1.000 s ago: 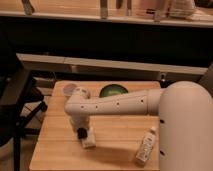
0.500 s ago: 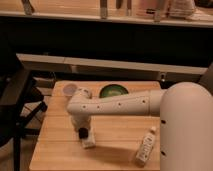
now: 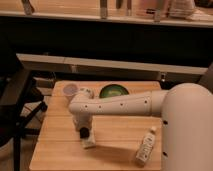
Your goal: Place the eraser on the white sponge
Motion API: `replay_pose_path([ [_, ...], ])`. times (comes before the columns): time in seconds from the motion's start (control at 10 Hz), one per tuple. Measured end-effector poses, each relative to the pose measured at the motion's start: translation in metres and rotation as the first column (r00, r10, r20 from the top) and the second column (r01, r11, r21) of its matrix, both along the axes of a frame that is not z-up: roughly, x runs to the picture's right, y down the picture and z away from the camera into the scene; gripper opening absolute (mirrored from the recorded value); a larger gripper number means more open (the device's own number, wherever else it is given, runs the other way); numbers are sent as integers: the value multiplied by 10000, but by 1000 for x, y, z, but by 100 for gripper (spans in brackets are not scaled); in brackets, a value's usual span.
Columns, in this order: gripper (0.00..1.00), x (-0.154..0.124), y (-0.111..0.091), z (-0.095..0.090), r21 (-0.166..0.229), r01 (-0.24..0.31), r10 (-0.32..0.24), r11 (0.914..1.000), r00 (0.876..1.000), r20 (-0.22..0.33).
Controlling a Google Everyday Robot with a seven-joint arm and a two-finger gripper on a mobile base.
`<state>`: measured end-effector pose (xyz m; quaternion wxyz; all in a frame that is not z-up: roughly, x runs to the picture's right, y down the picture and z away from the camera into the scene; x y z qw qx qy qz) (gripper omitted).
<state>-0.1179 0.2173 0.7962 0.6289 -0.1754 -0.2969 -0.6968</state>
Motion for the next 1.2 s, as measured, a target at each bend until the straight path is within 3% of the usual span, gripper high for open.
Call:
replay_pose_path([
  [0.5,73,4,-2,1,17,-30,30,10000,10000,57],
  [0.6,79,5,-2,2,13,-27,27,10000,10000,61],
  [1.2,80,11,-4,3,-6,-21,21,10000,9999,114],
])
